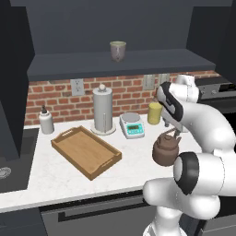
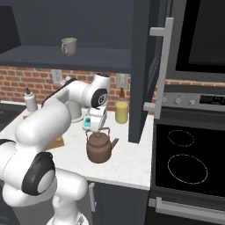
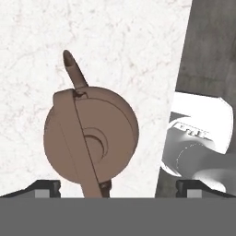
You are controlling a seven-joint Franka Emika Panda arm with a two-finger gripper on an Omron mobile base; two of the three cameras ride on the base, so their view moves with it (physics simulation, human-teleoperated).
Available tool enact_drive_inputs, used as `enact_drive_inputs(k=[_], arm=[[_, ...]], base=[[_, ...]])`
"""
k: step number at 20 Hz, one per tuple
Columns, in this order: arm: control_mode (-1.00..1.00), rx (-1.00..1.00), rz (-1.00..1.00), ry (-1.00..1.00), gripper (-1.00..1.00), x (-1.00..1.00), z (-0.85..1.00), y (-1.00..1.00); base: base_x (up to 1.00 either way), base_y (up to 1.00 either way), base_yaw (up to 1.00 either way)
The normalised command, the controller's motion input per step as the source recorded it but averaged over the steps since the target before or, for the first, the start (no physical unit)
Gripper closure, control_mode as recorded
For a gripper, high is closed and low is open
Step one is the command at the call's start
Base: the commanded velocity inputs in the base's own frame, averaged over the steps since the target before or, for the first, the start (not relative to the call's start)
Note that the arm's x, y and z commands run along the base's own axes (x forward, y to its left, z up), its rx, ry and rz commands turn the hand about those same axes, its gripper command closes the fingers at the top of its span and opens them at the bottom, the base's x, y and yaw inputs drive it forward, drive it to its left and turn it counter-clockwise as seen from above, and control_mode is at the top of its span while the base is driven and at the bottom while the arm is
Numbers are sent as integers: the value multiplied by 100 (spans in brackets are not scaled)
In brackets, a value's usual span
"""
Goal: Pick the kettle from the counter and place it on the tray. Then pick the mug from the cabinet and place it on the tray. Then close the cabinet doors.
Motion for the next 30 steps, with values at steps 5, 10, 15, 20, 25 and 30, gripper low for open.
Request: enact_drive_inputs(k=[5,10,15,20,25,30], arm=[[-100,0,0,0,-100,29,-21,0],[-100,0,0,0,-100,20,-26,0],[-100,0,0,0,-100,5,-19,0],[-100,0,0,0,-100,0,-17,0],[-100,-1,0,1,100,-1,-25,0],[-100,0,0,1,100,0,-4,0]], base=[[0,0,0],[0,0,0],[0,0,0],[0,0,0],[0,0,0],[0,0,0]])
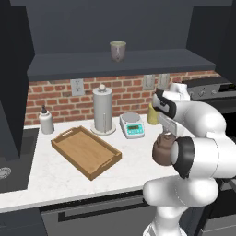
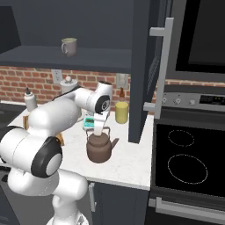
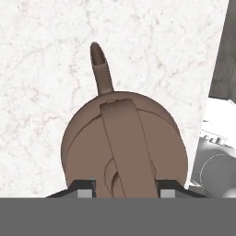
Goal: Pick the kettle from the counter and place it on the tray. Then pick the mug from the cabinet and place it on the tray. Then close the cabinet doors.
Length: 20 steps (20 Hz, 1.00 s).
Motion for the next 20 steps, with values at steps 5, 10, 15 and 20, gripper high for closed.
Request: enact_drive_inputs(k=[5,10,15,20], arm=[[-100,0,0,-1,100,-2,0,0],[-100,0,0,-9,100,-31,9,9],[-100,0,0,-13,100,-51,41,25],[-100,-3,0,-17,100,-47,63,40]], base=[[0,0,0],[0,0,0],[0,0,0],[0,0,0]])
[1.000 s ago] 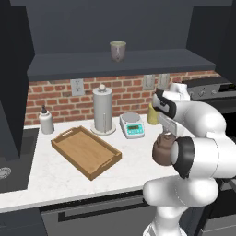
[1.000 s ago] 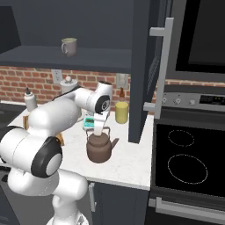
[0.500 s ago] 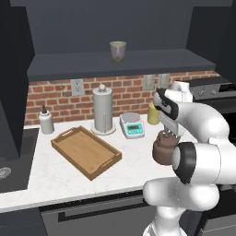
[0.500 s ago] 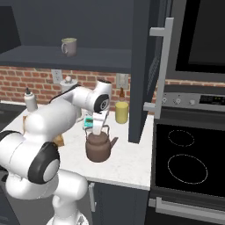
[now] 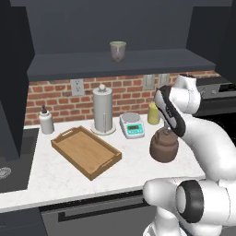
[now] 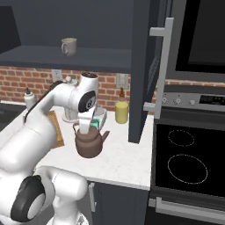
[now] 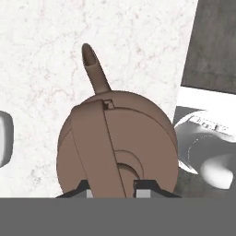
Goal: Pick the kettle from the counter and place it on the tray. Then pick the mug from the cabinet and place it on the tray. Then close the cabinet doors.
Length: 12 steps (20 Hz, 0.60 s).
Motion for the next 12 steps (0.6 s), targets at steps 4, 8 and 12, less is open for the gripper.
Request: enact_drive_inputs(k=[4,8,12], arm=[[-100,-7,1,-13,100,-32,68,61],[-100,-8,4,-8,100,-24,53,68],[-100,-6,10,-5,100,-7,34,79]], base=[[0,0,0],[0,0,0],[0,0,0]])
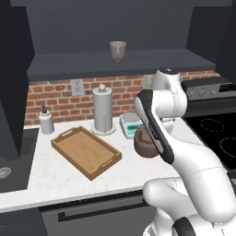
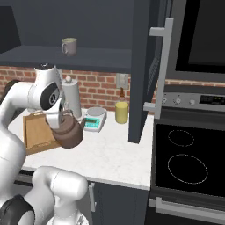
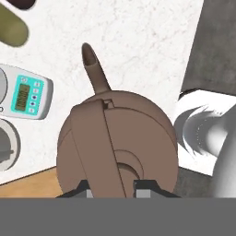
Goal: Pick the kettle from the counter and place it on the tray. Then pick the mug from the cabinet and place it on the tray. Then close the cabinet doors.
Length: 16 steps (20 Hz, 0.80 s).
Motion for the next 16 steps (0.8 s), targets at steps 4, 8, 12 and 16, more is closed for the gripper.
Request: enact_drive_inputs(k=[4,8,12,16], arm=[[-100,-1,16,-3,100,0,20,78],[-100,0,19,0,100,7,7,71],[-100,0,18,0,100,18,0,66],[-100,0,17,0,100,19,0,71]], base=[[0,0,0],[0,0,0],[0,0,0],[0,0,0]])
